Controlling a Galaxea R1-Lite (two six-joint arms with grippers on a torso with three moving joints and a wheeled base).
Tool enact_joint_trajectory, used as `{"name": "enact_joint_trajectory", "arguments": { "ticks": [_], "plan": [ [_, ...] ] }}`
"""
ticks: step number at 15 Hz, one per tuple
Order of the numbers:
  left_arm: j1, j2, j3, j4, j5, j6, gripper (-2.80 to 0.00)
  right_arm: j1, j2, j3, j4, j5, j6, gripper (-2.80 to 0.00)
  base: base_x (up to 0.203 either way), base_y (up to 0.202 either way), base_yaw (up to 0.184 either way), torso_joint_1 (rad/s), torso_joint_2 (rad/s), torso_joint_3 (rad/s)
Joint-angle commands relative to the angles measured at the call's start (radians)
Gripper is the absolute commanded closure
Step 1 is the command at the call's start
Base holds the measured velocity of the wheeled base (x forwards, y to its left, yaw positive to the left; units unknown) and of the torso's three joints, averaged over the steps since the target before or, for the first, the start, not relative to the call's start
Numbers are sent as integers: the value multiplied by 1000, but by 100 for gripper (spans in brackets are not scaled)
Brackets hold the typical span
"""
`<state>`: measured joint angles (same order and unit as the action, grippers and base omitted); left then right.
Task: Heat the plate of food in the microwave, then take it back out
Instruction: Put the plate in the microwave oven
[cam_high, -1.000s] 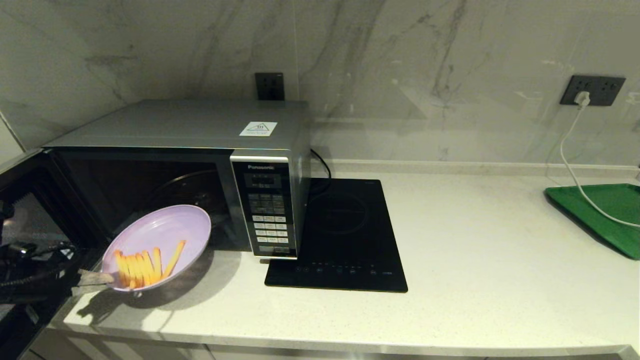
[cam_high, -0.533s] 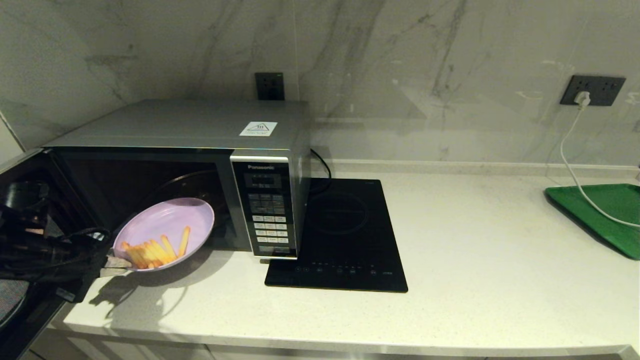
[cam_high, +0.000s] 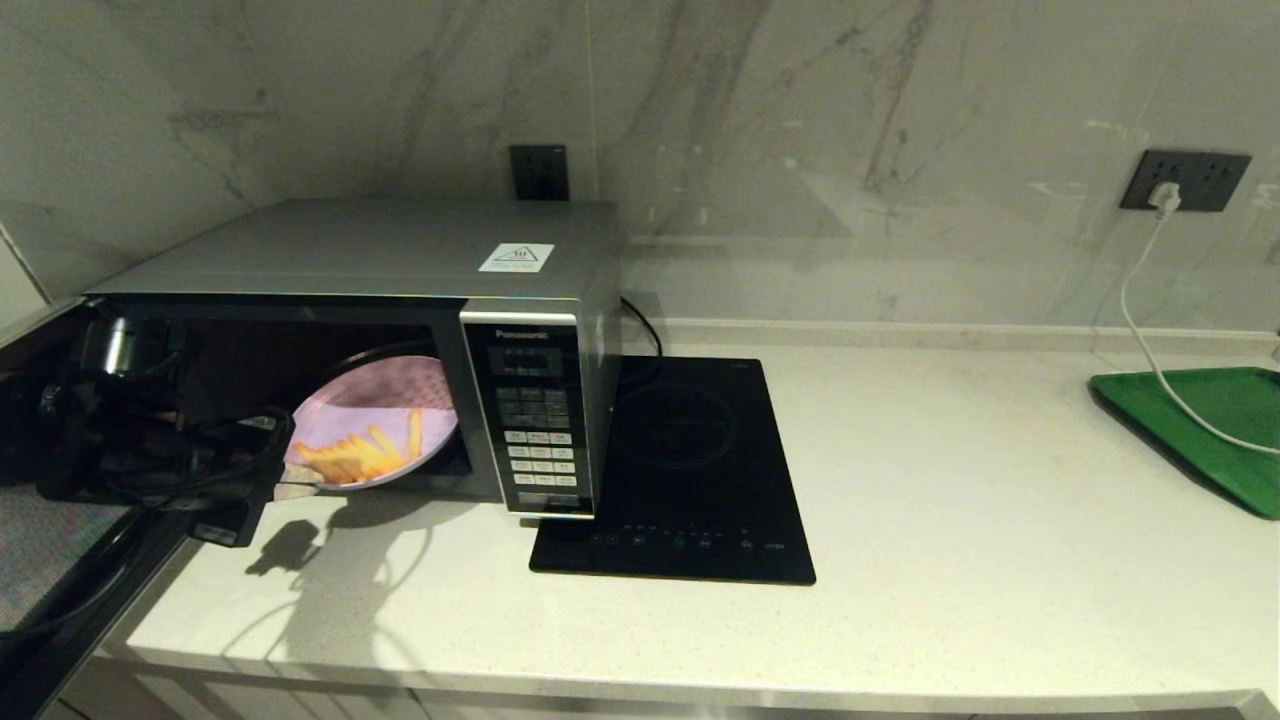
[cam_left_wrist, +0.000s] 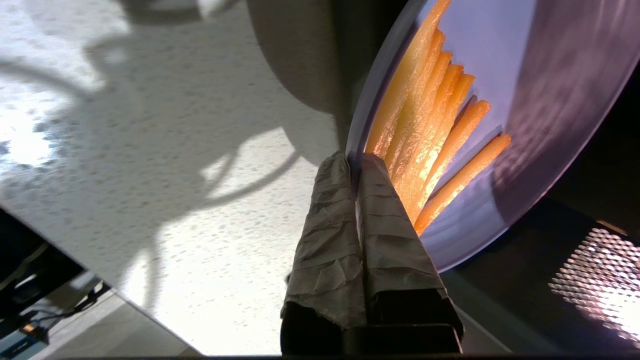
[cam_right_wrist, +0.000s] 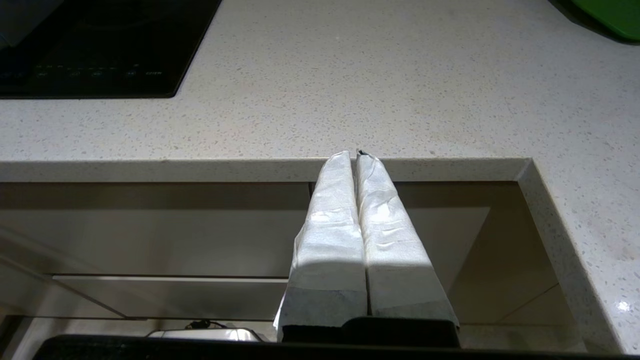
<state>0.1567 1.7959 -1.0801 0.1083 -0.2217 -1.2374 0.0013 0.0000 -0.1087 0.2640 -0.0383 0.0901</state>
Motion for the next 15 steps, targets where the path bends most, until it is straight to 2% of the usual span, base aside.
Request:
{"name": "enact_joint_trajectory", "arguments": {
  "ticks": [1,11,15],
  "plan": [
    [5,15,-37,5,15,-7,0,0,1,0,1,0,0,0,0,0,0,0,0,0],
    [27,118,-254,121,24,-8,0,0,0,0,1,0,0,0,0,0,0,0,0,0],
    [26,173,-281,133,24,-13,0,0,1,0,1,0,0,0,0,0,0,0,0,0]
  ]
}}
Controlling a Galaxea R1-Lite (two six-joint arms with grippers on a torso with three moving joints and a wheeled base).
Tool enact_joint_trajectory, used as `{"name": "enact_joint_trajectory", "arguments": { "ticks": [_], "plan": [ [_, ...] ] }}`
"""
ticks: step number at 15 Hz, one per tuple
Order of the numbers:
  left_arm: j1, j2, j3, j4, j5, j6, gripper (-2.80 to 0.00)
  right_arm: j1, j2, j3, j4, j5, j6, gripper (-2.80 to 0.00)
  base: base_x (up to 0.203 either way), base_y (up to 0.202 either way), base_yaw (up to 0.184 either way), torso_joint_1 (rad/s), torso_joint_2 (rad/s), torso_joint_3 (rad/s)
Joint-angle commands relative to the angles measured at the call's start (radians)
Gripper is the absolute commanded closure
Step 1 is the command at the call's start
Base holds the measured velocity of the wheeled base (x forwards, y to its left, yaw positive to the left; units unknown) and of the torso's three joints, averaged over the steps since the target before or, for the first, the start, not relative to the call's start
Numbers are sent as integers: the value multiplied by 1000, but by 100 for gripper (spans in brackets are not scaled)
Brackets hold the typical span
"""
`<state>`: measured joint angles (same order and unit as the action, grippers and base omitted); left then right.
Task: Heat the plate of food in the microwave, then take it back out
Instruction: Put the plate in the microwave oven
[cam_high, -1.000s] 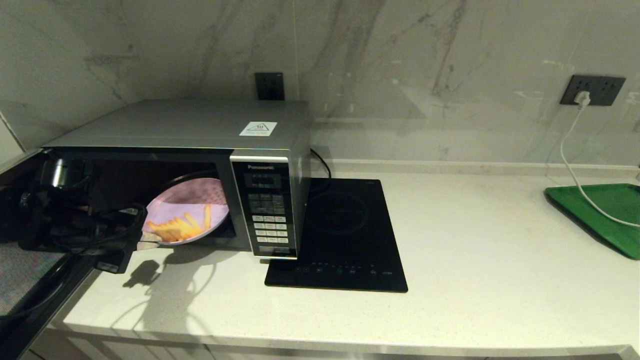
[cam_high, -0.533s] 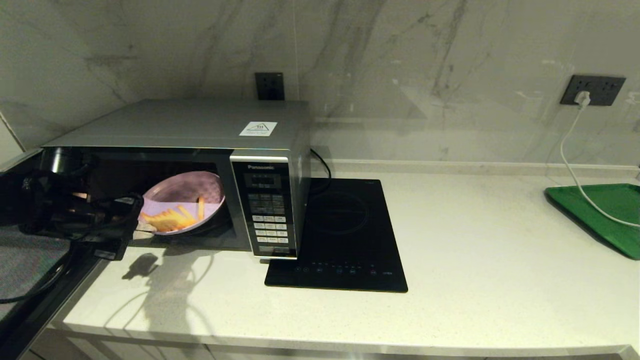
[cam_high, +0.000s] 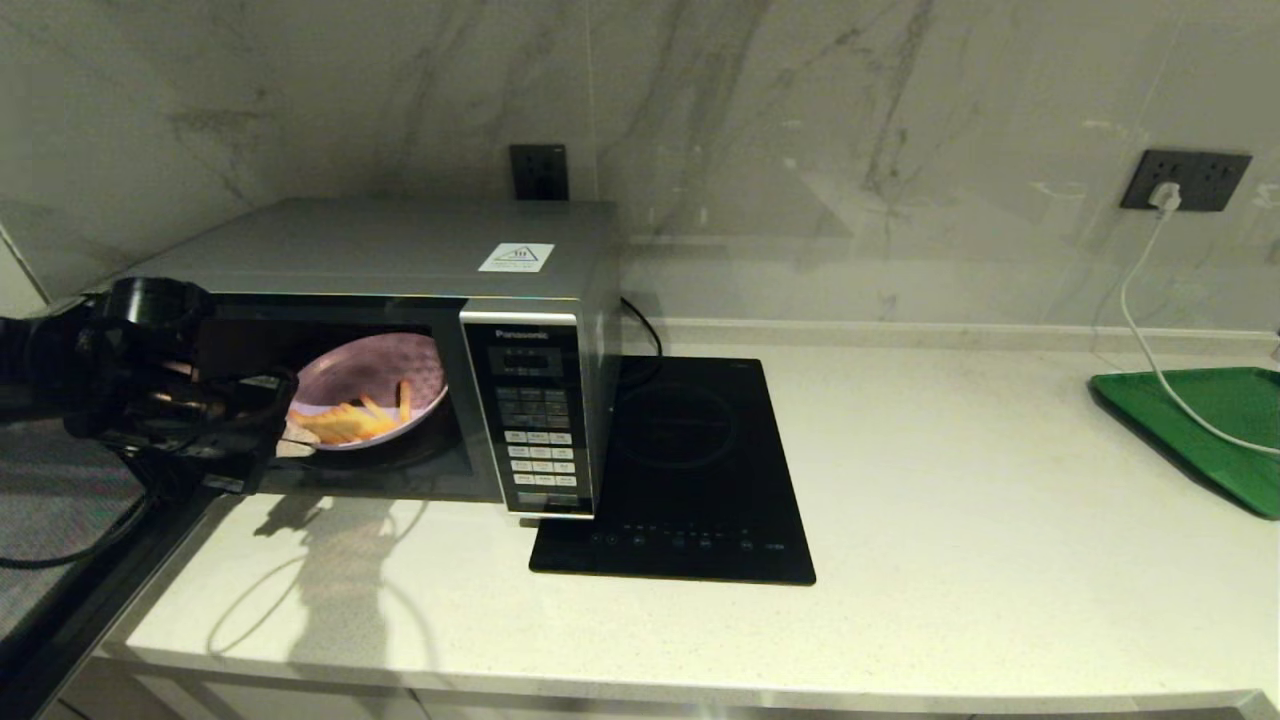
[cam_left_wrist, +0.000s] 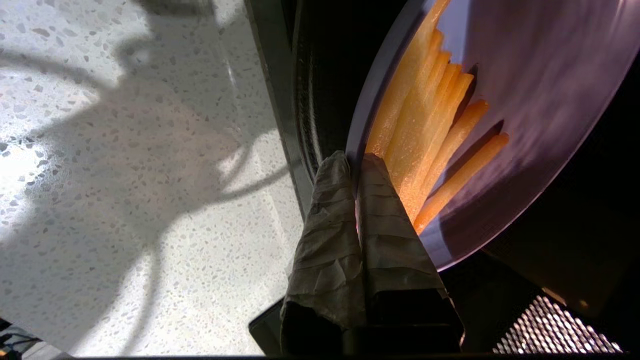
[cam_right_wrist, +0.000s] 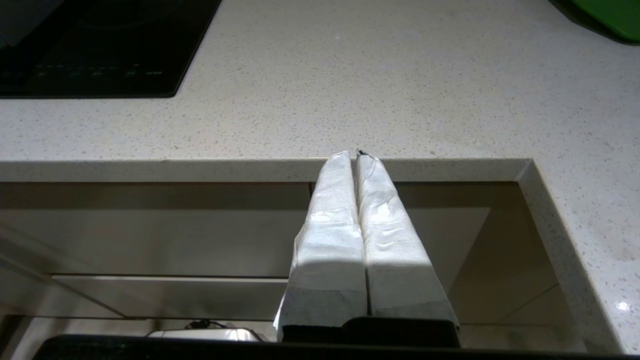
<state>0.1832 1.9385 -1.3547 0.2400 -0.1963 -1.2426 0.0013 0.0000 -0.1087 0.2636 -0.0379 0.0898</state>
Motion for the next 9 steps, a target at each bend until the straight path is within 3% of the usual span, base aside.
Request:
{"name": "enact_joint_trajectory", "arguments": {
  "ticks": [1,9],
  "plan": [
    [-1,40,-7,1,-3,-8,0,0,2,0,2,0,1,0,0,0,0,0,0,0],
    [-4,66,-8,-9,-8,-9,0,0,2,0,2,0,1,0,0,0,0,0,0,0]
  ]
}}
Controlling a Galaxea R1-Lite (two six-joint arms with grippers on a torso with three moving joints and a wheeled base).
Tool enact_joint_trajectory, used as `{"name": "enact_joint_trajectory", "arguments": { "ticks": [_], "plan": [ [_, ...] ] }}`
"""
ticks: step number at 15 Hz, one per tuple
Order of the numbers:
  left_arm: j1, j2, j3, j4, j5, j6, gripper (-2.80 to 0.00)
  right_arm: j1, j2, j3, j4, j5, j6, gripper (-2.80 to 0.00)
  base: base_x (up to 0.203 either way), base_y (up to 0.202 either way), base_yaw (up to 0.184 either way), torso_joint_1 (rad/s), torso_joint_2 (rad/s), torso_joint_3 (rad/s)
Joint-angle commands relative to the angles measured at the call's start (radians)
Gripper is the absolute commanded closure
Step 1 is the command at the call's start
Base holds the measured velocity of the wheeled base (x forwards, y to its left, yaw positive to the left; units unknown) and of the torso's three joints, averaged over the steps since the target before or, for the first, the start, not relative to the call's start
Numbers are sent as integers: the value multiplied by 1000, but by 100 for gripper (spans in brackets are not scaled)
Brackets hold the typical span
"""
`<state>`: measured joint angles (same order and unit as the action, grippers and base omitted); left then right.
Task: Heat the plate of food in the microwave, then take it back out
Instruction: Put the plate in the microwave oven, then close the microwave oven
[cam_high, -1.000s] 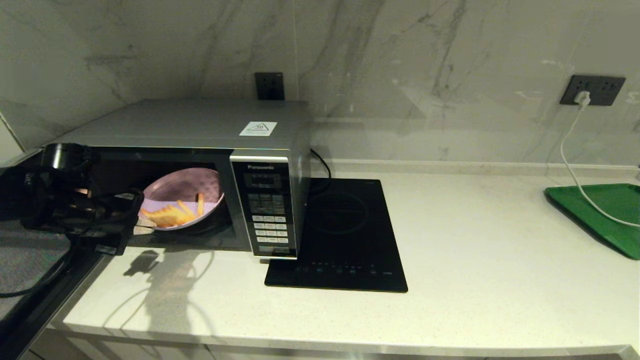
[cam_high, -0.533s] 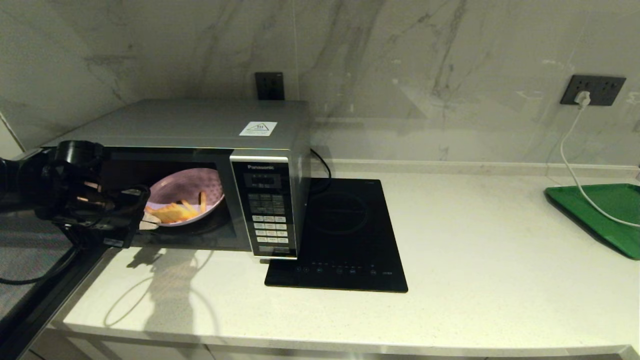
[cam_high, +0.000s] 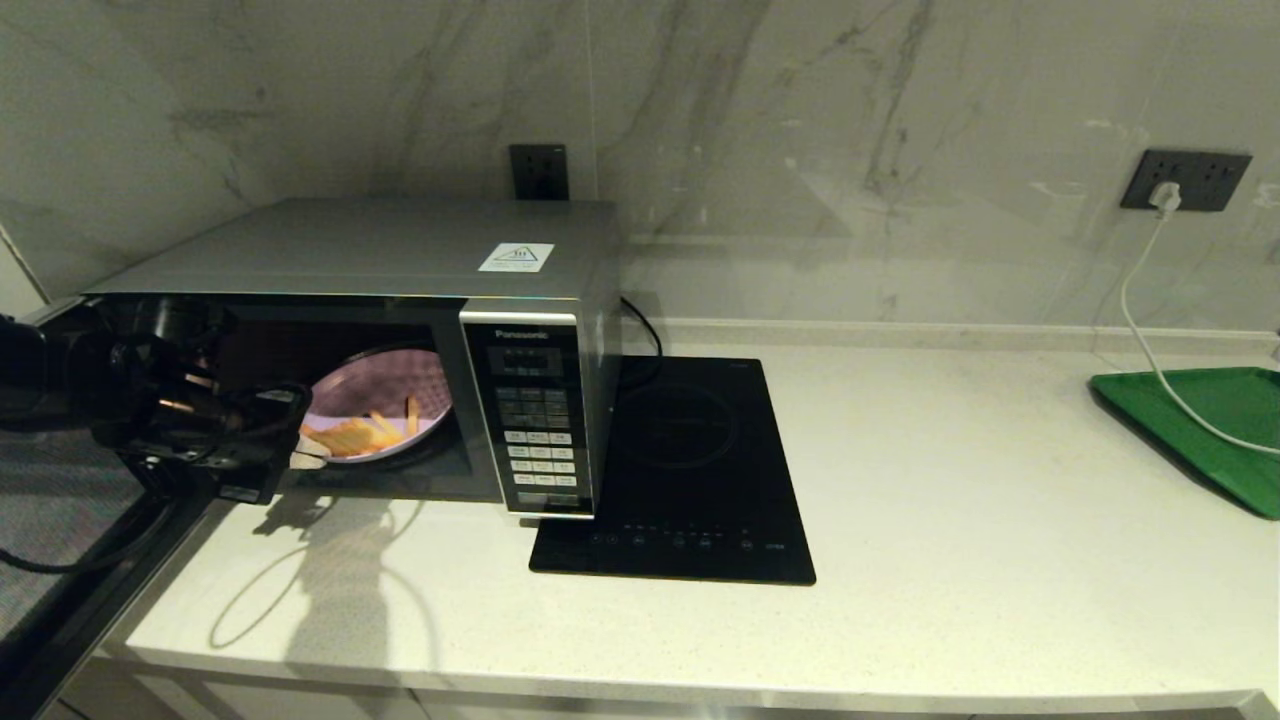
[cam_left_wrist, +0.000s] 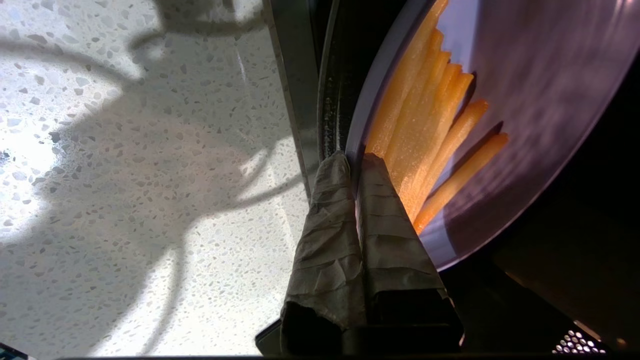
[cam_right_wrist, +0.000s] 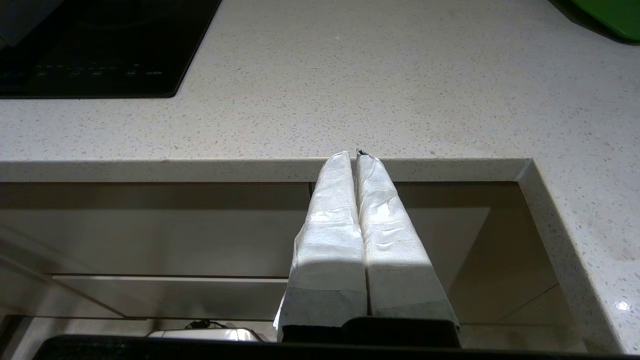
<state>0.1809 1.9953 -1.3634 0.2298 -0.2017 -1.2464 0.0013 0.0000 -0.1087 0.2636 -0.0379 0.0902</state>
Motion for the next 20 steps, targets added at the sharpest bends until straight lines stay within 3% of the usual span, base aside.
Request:
{"name": "enact_joint_trajectory", "arguments": {
  "ticks": [1,2,3,4,11,14,15,16,20],
  "plan": [
    [-1,15,1,2,-2,-2,0,0,0,0,2,0,0,0,0,0,0,0,0,0],
    [-1,16,0,2,1,1,0,0,1,0,2,0,0,0,0,0,0,0,0,0],
    [-1,10,1,2,0,4,-60,0,1,0,2,0,0,0,0,0,0,0,0,0],
    [-4,0,3,2,0,4,-280,0,0,0,2,0,0,0,0,0,0,0,0,0],
    [-4,-115,26,0,-18,3,-280,0,0,0,2,0,0,0,0,0,0,0,0,0],
    [-4,-244,91,4,-123,13,-280,0,0,0,2,0,0,0,0,0,0,0,0,0],
    [-7,-292,151,7,-154,35,-183,0,2,0,2,0,0,0,0,0,0,0,0,0],
    [-13,-331,208,12,-165,69,0,0,0,0,2,0,0,0,0,0,0,0,0,0],
    [-12,-551,360,67,-165,189,0,1,0,0,2,0,0,0,0,0,0,0,0,0]
  ]
}}
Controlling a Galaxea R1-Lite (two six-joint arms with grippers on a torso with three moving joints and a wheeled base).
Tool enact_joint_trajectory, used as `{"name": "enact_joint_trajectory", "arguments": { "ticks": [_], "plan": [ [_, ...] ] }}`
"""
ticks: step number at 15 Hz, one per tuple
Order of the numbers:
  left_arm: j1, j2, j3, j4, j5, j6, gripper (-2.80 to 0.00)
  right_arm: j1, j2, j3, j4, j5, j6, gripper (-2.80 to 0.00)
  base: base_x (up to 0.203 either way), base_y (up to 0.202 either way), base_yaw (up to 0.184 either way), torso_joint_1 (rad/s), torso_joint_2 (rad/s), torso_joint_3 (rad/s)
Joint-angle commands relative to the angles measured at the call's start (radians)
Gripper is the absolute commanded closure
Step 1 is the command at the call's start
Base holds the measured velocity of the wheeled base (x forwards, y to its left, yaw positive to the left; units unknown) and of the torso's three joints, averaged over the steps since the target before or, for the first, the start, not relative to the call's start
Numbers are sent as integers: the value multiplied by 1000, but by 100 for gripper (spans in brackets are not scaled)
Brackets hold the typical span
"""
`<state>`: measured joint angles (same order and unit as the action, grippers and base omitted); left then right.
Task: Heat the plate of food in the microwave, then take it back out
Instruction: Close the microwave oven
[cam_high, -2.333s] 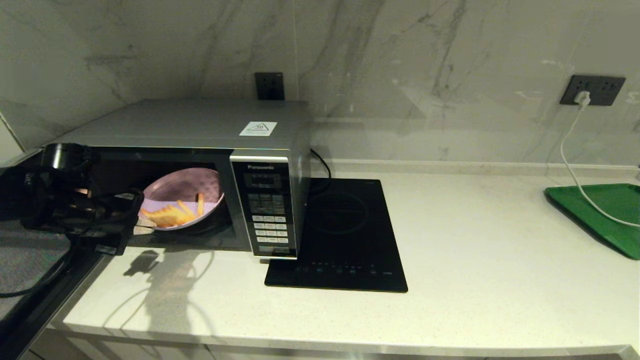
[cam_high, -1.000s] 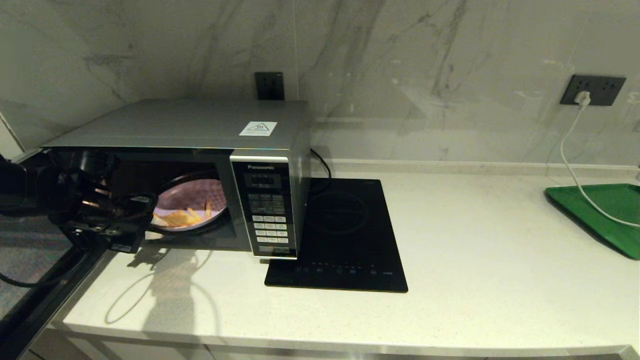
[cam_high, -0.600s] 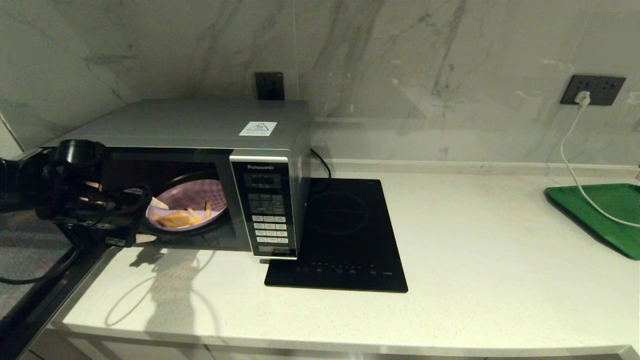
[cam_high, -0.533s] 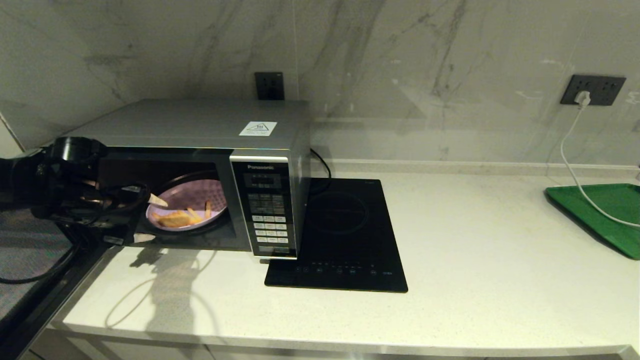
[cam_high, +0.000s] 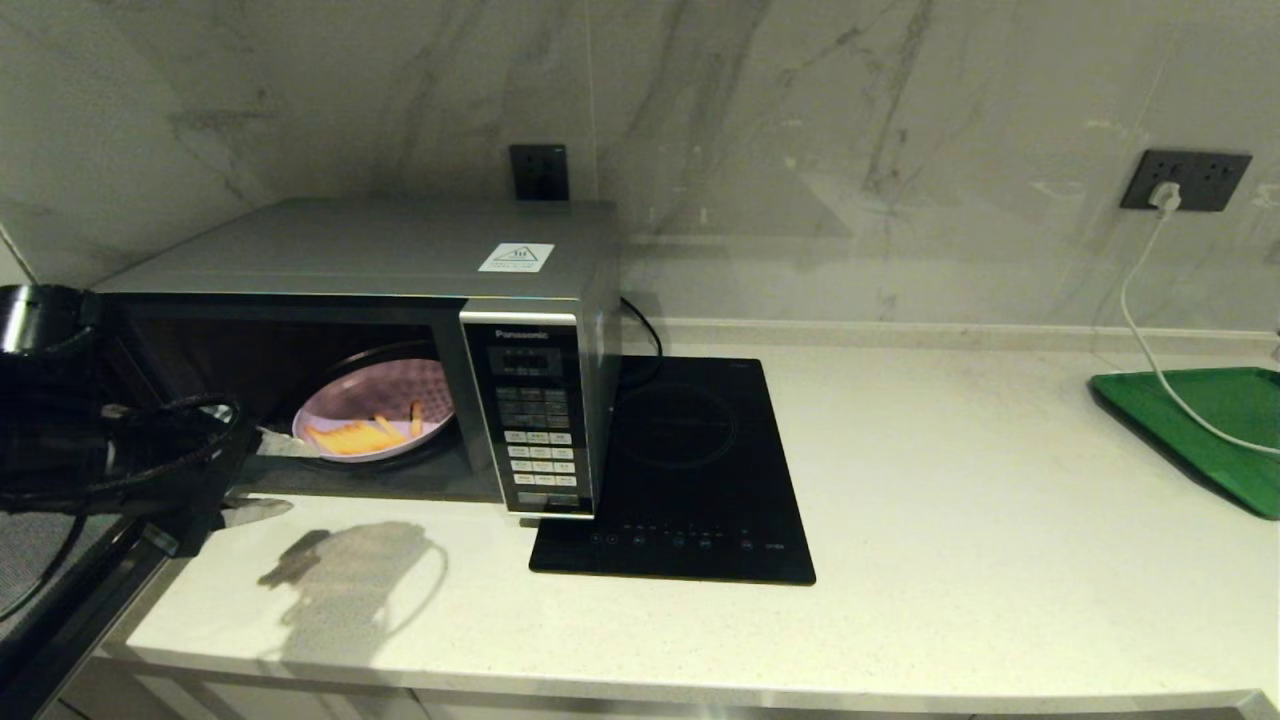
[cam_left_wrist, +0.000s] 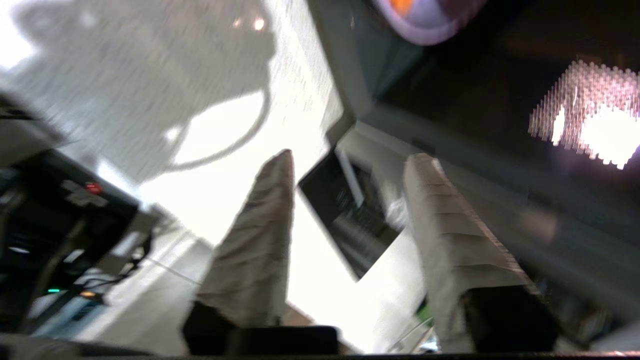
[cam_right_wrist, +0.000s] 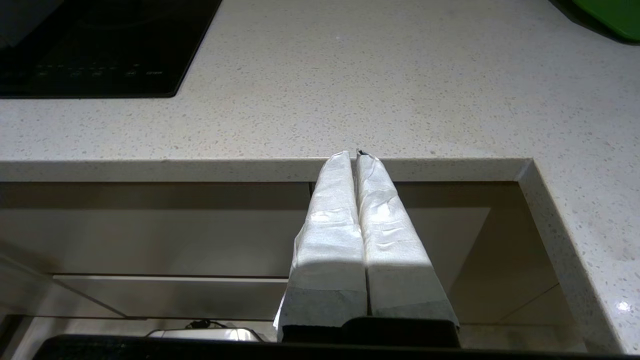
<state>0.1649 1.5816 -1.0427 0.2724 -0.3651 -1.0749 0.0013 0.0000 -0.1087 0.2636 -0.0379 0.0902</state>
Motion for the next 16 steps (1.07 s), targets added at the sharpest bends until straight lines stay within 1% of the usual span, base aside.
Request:
{"name": "enact_joint_trajectory", "arguments": {
  "ticks": [1,2,3,4,5,6,7,9,10,11,12,13,14,16],
  "plan": [
    [14,-201,31,76,-2,50,0,0,0,0,2,0,0,0,0,0,0,0,0,0],
    [35,-249,-18,145,-2,84,0,0,1,0,2,0,0,0,0,0,0,0,0,0],
    [61,-263,-93,205,-1,111,0,1,1,0,2,0,0,0,0,0,0,0,0,0],
    [101,-272,-202,287,-1,149,0,0,0,0,2,0,0,0,0,0,0,0,0,0],
    [161,-275,-308,371,-1,205,0,0,0,0,2,0,0,0,0,0,0,0,0,0],
    [240,-275,-384,439,-1,276,0,0,0,0,2,0,0,0,0,0,0,0,0,0],
    [332,-269,-435,489,-1,370,0,0,1,0,2,0,0,0,0,0,0,0,0,0],
    [513,-219,-524,536,-1,570,0,0,0,0,2,0,0,0,0,0,0,0,0,0],
    [600,-177,-578,552,-1,681,0,0,0,0,2,0,0,0,0,0,0,0,0,0],
    [684,-127,-635,570,-1,808,0,0,2,0,2,0,0,0,0,0,0,0,0,0],
    [760,-74,-698,588,-1,935,0,0,1,0,2,0,0,0,0,0,0,0,0,0],
    [808,-28,-756,599,1,1023,0,0,1,0,2,0,0,0,0,0,0,0,0,0],
    [837,5,-807,607,3,1064,0,0,2,0,2,0,0,0,0,0,0,0,0,0],
    [864,57,-876,648,26,1114,0,0,1,0,2,0,0,0,0,0,0,0,0,0]
  ]
}}
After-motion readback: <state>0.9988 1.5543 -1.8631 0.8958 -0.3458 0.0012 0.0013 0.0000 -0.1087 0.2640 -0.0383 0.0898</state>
